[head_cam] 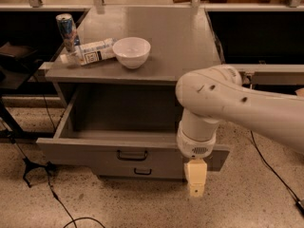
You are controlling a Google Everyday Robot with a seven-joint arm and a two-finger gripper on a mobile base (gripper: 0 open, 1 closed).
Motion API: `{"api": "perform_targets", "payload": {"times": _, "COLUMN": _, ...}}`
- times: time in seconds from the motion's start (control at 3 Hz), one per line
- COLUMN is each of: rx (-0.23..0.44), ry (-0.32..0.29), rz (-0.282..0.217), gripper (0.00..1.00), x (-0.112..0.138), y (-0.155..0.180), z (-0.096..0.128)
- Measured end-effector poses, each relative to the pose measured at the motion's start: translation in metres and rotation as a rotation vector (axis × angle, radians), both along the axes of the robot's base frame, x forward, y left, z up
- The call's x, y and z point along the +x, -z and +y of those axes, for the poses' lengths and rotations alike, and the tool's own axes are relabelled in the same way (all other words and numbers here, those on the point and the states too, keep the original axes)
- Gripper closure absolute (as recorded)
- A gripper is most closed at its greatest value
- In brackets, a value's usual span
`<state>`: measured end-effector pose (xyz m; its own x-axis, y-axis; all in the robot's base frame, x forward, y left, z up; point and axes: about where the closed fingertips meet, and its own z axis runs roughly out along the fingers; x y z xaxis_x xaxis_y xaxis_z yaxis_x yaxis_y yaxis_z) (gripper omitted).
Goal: Open top drawer
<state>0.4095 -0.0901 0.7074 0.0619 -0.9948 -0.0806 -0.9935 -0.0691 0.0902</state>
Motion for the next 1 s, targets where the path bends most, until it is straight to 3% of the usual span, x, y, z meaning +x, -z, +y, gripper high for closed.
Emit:
{"api": "perform_targets", "payload": {"times": 0.33, "rx": 0.058, "ry": 0.109, "rz": -0.106, "gripper": 0.0, "x": 0.01, "y": -0.032, "z": 0.0}}
{"api": "perform_targets", "payload": {"times": 0.67, "rx": 0.108, "ry": 0.195, "rz": -0.164, "gripper": 0.0, "x": 0.03, "y": -0.041, "z": 0.01}}
{"api": "perform_targets", "payload": {"times": 1.0, "rx": 0.104, "ry": 0.229, "rz": -0.124, "gripper": 0.0, "x": 0.048, "y": -0.011, "z": 0.031}}
